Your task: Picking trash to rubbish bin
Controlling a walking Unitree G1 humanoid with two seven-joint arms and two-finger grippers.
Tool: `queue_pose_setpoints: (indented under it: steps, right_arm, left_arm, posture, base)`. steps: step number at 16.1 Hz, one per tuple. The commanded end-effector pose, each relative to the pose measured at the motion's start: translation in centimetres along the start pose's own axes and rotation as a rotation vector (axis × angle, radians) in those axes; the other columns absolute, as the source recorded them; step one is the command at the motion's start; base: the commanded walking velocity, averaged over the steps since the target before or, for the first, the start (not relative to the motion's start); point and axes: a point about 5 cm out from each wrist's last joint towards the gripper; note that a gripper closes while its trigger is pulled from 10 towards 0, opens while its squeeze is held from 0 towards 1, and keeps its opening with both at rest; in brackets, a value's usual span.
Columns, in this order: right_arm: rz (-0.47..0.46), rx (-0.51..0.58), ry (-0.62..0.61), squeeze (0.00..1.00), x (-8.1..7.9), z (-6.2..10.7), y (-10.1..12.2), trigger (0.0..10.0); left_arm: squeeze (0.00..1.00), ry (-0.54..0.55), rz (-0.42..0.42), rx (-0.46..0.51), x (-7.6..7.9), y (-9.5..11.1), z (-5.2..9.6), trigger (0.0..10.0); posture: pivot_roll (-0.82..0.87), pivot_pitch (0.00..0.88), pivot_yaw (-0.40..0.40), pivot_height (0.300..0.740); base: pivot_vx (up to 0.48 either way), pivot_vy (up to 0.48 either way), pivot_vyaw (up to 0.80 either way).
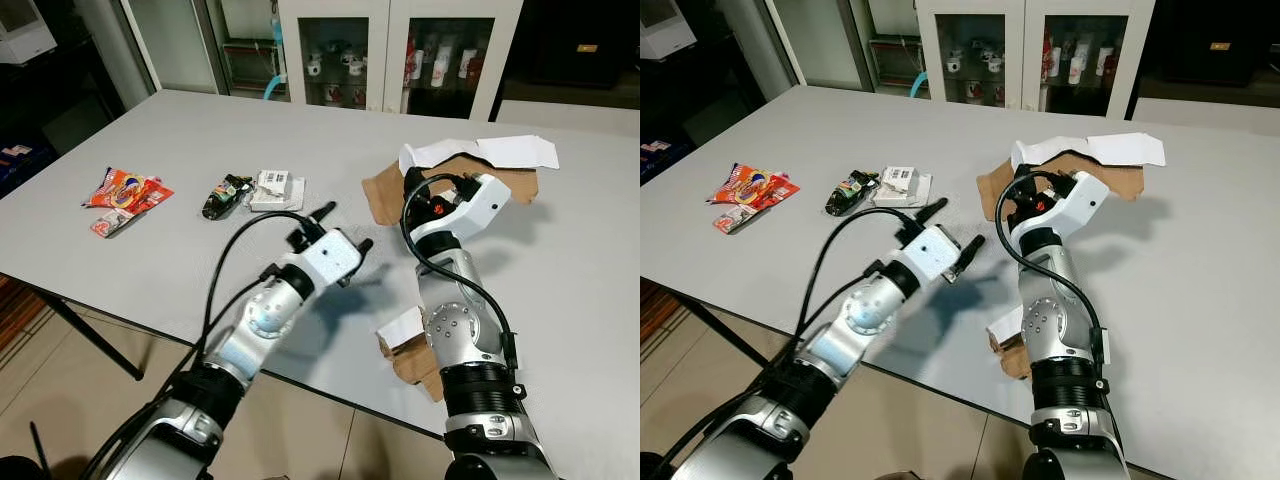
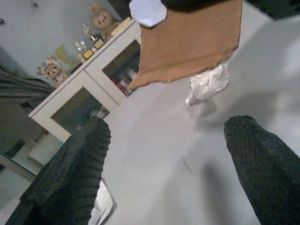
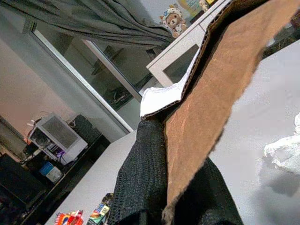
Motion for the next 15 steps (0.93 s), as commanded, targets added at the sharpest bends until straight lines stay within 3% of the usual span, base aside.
queue_pose_setpoints:
  steps: [1,4,9,12,13,14,15]
  right_arm:
    - [-0.020,-0.005,0.012,0.00,-0.7,0.1,-0.3,10.0]
    - [-0.020,-0.002,0.011,0.00,-0.6,0.1,-0.2,10.0]
    - [-0.019,-0.006,0.009,0.00,-0.6,-0.1,-0.3,10.0]
    - [-0.019,-0.003,0.009,0.00,-0.5,-0.2,-0.2,10.0]
    - [-0.020,-0.004,0.007,0.00,-0.5,-0.1,-0.3,10.0]
    - [-0.021,-0.004,0.007,0.00,-0.5,-0.1,-0.3,10.0]
    - [-0.022,-0.003,0.006,0.00,-0.5,-0.1,-0.3,10.0]
  left_arm:
    - [1.00,-0.001,0.001,-0.029,-0.5,-0.7,0.5,10.0]
    - [1.00,-0.019,0.014,-0.031,-1.3,-0.7,0.7,10.0]
    - [1.00,-0.155,0.005,-0.091,-3.3,-1.7,1.8,10.0]
    - [1.00,-0.160,0.054,-0.117,-5.2,-1.8,2.3,10.0]
    - [0.43,-0.135,0.066,-0.124,-5.9,-2.0,2.3,10.0]
    - [0.00,-0.126,0.079,-0.131,-6.1,-2.1,2.2,10.0]
    - [0.00,-0.110,0.158,-0.160,-6.0,-2.6,2.2,10.0]
  posture:
    - [0.04,0.000,0.111,0.740]
    - [0.04,0.000,0.111,0.740]
    - [0.03,0.000,0.110,0.740]
    - [0.04,0.000,0.112,0.740]
    - [0.03,0.000,0.116,0.740]
    - [0.03,0.000,0.116,0.740]
    - [0.03,0.000,0.117,0.740]
  base:
    - [0.000,0.000,0.00]
    - [0.000,0.000,0.00]
    - [0.000,0.000,0.00]
    - [0.000,0.000,0.00]
    - [0.000,0.000,0.00]
    - [0.000,0.000,0.00]
    - [0.000,0.000,0.00]
Point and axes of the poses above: a point about 5 cm out from each wrist's last joint towards the gripper, its own z axis pointing back from the gripper into the wrist, its own y axis along the axis of the wrist's last joint, x = y × z, and after that the axes turned 1 degree about z, right-handed
